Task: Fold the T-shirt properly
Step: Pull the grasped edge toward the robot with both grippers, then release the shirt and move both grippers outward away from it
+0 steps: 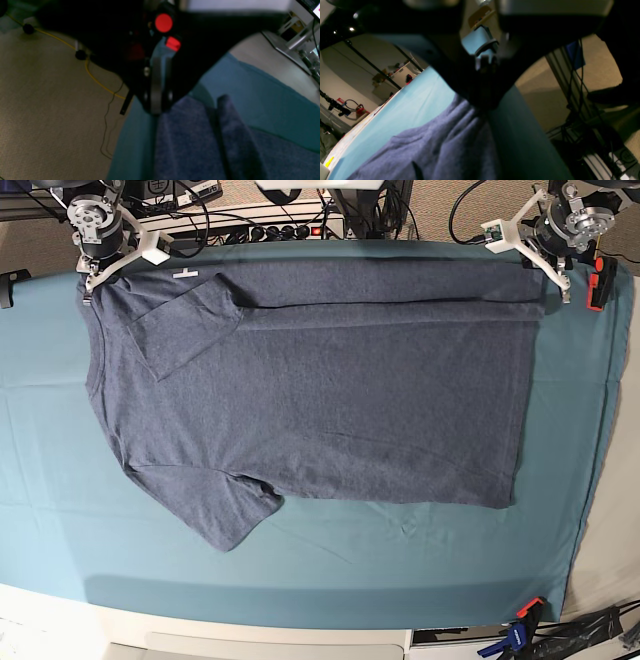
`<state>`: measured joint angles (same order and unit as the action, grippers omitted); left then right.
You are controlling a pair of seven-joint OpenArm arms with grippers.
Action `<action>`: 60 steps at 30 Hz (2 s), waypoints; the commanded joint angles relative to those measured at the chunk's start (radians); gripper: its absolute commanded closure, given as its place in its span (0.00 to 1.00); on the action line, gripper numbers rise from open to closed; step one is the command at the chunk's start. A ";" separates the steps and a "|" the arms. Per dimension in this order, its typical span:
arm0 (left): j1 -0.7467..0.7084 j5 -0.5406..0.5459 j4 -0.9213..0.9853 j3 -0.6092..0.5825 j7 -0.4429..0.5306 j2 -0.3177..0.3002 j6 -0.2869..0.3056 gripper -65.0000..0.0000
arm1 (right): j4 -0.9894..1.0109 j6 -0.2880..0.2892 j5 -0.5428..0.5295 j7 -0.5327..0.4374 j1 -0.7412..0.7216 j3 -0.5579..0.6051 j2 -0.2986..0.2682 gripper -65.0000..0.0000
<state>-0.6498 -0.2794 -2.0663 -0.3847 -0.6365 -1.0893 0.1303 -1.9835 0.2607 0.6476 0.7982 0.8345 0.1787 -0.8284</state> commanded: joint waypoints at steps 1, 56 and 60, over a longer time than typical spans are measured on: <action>-0.003 -0.009 -0.013 0.008 -0.013 -0.022 -0.007 1.00 | -0.013 -0.013 0.019 0.012 0.005 -0.011 -0.016 1.00; 0.282 0.480 -0.233 0.359 0.037 -0.024 0.055 0.59 | -0.373 -0.316 -0.424 -0.103 -0.271 -0.579 0.308 0.60; 0.285 0.599 -0.108 0.359 0.074 0.010 0.110 0.59 | -0.212 -0.316 -0.532 -0.143 -0.352 -0.496 0.311 0.60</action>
<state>-0.3733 0.3218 -2.1601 -0.0368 -0.5808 -1.0634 0.2546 -2.1757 -0.0357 0.0952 0.6758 0.4843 -0.3084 -0.5030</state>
